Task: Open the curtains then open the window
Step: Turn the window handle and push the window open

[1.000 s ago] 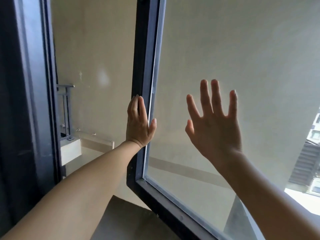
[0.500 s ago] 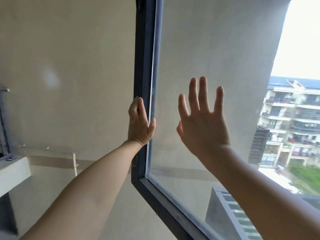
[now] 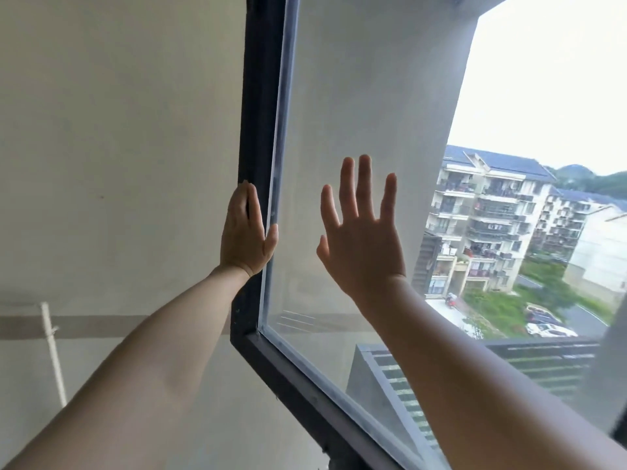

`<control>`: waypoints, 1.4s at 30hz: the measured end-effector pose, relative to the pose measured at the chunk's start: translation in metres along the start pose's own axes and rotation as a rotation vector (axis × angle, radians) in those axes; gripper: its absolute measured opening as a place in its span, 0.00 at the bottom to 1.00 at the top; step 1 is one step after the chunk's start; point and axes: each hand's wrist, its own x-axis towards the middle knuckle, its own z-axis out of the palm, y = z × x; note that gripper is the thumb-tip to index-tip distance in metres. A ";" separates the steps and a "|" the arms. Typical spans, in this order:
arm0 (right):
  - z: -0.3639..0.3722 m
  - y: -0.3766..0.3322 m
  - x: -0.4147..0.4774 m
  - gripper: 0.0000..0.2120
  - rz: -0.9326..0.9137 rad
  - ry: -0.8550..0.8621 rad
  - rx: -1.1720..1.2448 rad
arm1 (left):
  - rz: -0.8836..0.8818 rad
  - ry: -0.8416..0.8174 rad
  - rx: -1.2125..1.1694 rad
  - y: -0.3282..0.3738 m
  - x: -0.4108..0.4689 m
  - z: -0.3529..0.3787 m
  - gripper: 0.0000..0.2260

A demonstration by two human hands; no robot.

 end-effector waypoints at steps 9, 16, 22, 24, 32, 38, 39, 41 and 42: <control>0.000 -0.004 0.004 0.37 -0.018 -0.012 -0.039 | -0.294 0.091 -0.108 0.032 -0.002 0.004 0.32; 0.003 -0.006 0.003 0.35 -0.027 -0.009 -0.032 | -0.279 0.171 -0.070 0.027 0.000 0.013 0.32; 0.002 0.000 0.001 0.37 -0.054 -0.045 -0.076 | -0.288 0.147 -0.051 0.026 0.003 0.015 0.32; 0.002 0.000 0.001 0.36 -0.050 -0.054 -0.076 | -0.286 0.144 -0.060 0.026 0.002 0.016 0.32; 0.005 -0.007 0.001 0.36 -0.004 -0.079 -0.098 | -0.262 0.144 -0.075 0.021 0.001 0.021 0.31; -0.015 0.002 0.003 0.39 -0.120 -0.261 -0.090 | -0.257 0.110 -0.068 0.020 -0.001 0.015 0.32; -0.020 0.004 0.005 0.40 -0.194 -0.324 -0.108 | -0.267 0.060 -0.036 0.022 -0.002 0.011 0.33; -0.032 0.013 0.014 0.39 -0.331 -0.492 -0.025 | -0.288 -0.076 0.042 0.029 -0.003 -0.003 0.34; -0.040 0.020 0.021 0.38 -0.329 -0.577 0.069 | -0.308 -0.163 0.061 0.034 -0.002 -0.012 0.35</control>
